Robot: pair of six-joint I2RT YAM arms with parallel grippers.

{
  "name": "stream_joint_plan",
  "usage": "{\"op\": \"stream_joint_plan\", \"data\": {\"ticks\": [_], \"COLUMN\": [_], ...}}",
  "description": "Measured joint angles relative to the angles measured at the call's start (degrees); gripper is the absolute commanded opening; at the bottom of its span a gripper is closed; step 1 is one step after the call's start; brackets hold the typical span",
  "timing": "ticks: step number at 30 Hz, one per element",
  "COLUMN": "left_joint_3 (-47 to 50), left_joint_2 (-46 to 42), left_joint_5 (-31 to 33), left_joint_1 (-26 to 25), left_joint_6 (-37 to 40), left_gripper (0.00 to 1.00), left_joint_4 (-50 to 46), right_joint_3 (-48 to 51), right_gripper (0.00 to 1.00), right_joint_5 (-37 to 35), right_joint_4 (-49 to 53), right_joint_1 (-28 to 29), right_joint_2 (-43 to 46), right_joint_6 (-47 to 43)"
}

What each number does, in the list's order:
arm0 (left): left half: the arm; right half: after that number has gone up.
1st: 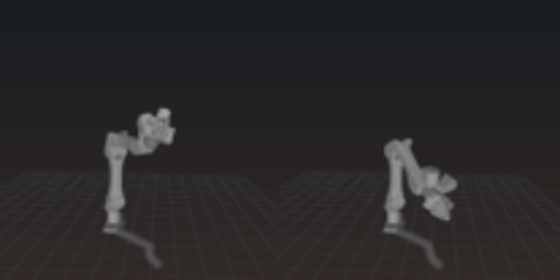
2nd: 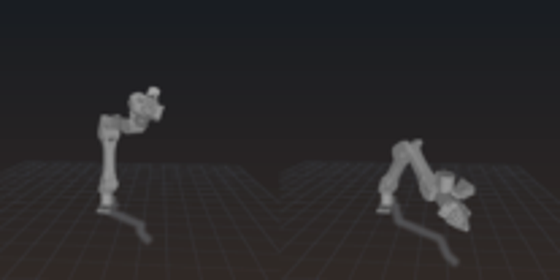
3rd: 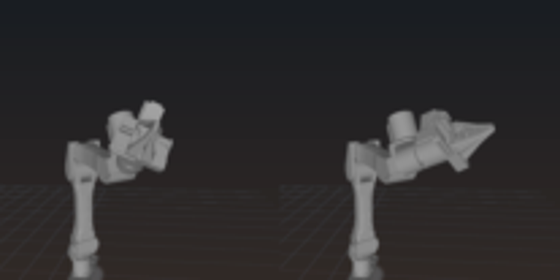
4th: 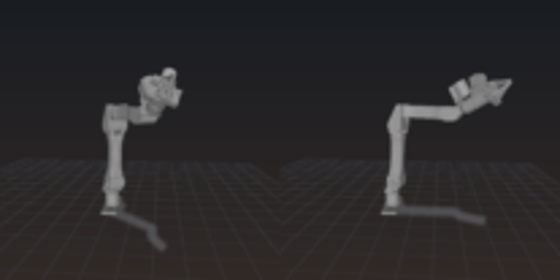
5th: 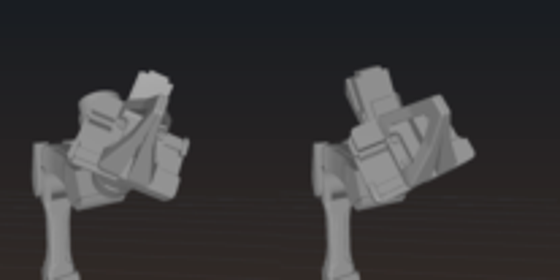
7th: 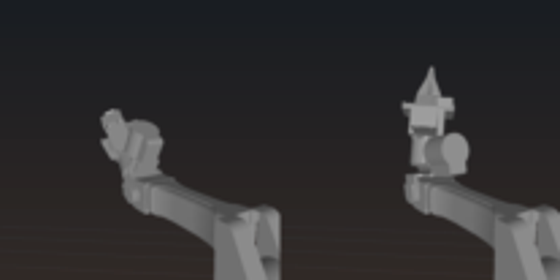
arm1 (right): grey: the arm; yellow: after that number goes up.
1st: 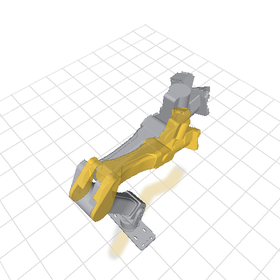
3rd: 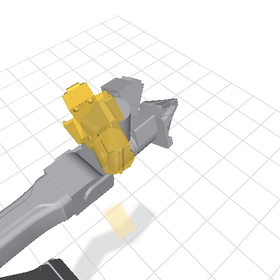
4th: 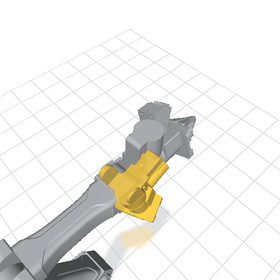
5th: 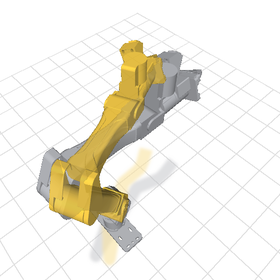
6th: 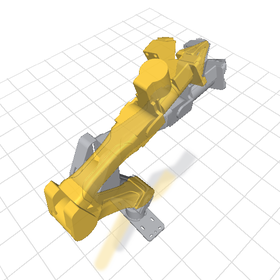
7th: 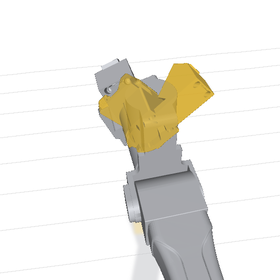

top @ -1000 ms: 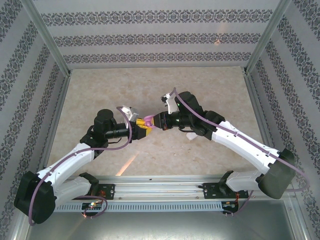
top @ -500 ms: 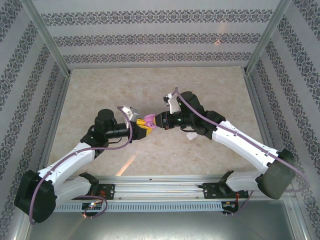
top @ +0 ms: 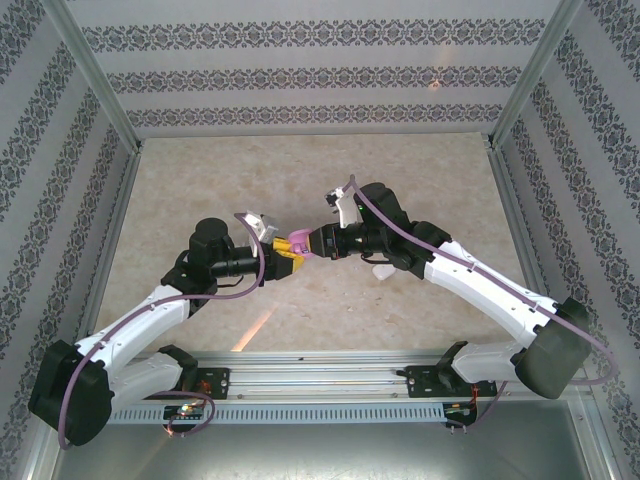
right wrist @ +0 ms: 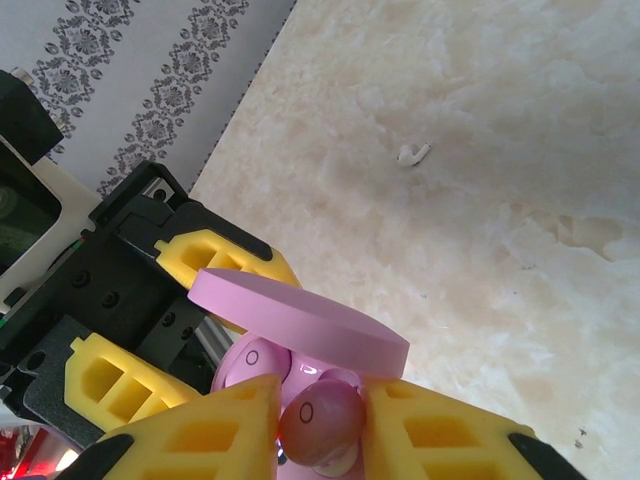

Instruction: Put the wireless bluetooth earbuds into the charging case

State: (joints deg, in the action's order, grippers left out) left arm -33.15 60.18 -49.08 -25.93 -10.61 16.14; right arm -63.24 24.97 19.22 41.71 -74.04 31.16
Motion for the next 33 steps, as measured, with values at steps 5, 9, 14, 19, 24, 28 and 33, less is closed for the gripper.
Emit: {"op": "stream_joint_plan", "data": {"ticks": [5,9,14,19,24,28,33], "left_joint_3": [0.00,0.00,0.00,0.00,-0.02,-0.02,-0.02], "left_joint_2": [0.00,0.00,0.15,0.33,0.31,0.31,0.31], "left_joint_5": [-0.02,-0.11,-0.22,-0.28,-0.42,-0.39,-0.39], "left_joint_1": [0.00,0.00,-0.24,-0.26,-0.26,-0.26,-0.26], "left_joint_6": [0.00,0.00,0.00,0.02,0.02,0.02,0.04], "left_gripper": [0.05,0.05,0.05,0.05,0.05,0.05,0.05], "left_joint_4": [-0.02,-0.04,-0.09,-0.09,0.61,0.83,0.85], "right_joint_3": [0.00,-0.04,-1.40,-2.16,-3.43,-4.66,-5.16], "right_gripper": [0.29,0.28,0.33,0.39,0.44,0.45,0.46], "right_joint_5": [0.00,-0.02,-0.04,-0.26,-0.68,-1.55,-1.57], "right_joint_4": [0.15,0.81,3.28,5.42,8.57,10.32,10.93], "right_joint_1": [0.02,0.02,0.04,0.04,0.04,0.04,0.04], "right_joint_2": [0.00,0.00,-0.52,-0.57,-0.96,-1.33,-0.63], "right_joint_6": [-0.09,-0.46,-1.77,-2.43,-2.47,-2.40,-1.33]}}
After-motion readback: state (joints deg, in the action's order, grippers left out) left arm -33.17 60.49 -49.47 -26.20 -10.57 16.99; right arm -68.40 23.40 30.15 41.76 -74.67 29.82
